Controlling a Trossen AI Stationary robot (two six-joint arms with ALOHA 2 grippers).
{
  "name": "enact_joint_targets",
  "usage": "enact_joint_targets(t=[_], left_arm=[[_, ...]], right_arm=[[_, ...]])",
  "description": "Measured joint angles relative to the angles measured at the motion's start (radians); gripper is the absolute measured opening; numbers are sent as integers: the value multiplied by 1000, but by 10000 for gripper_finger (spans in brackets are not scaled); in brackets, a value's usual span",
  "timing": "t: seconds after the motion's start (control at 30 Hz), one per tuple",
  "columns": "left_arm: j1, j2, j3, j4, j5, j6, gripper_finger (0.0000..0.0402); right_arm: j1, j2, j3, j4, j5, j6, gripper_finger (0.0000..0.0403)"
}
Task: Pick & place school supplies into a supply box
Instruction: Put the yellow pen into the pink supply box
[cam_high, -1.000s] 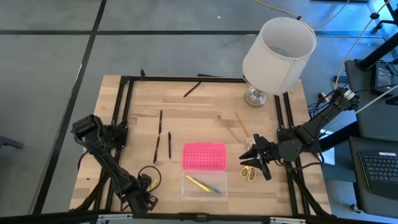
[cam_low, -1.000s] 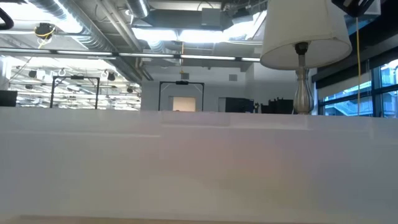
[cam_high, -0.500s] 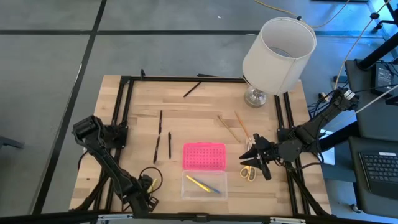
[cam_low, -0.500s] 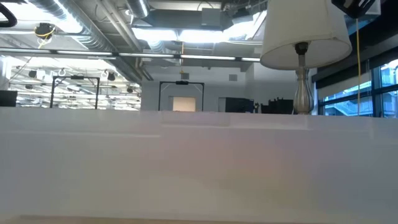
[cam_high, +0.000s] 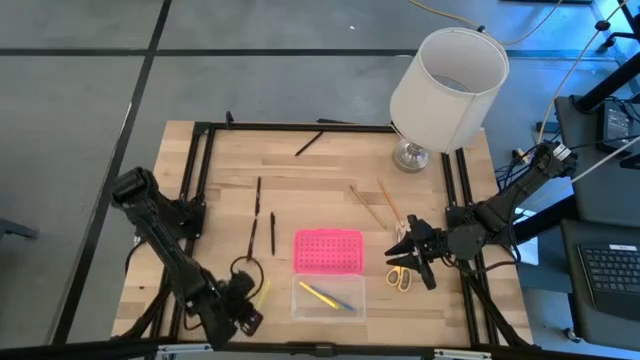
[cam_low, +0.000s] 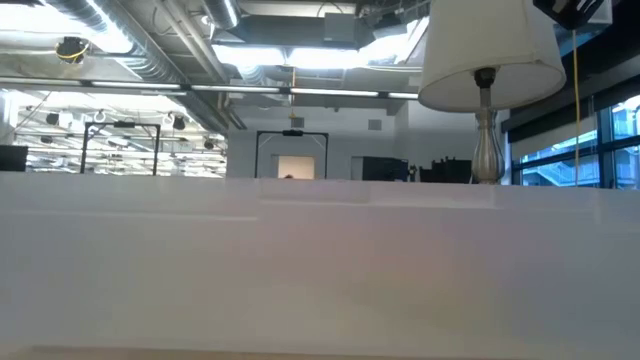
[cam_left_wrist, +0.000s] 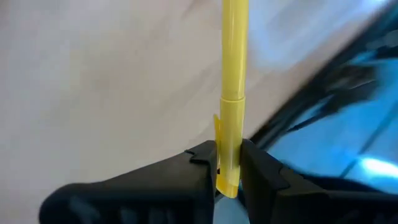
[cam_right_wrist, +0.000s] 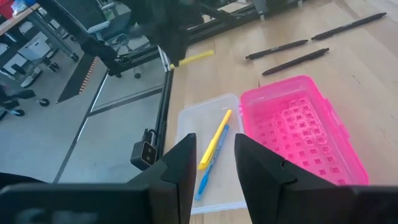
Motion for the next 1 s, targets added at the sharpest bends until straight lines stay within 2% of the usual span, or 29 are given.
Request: enact_joint_targets(t=[0.07,0.17,0.37,0.57,0.77,1.0], left_arm=[[36,-37,0,32,-76,136,44],[128,-66,1,129,-68,385,44],[350,-51,1,377,163,886,38],[471,19,2,430,363,1259,38],[485,121,1,427,445,1500,39],[480,197,59,372,443,1710,38]], right_arm=[[0,0,0,0,0,-1,115],[0,0,0,0,1,0,115],[0,0,0,0,1,0,115],[0,0,0,-2,1,1,115],[0,0,0,-3,1,7,115],[0,0,0,-3,3,46,115]])
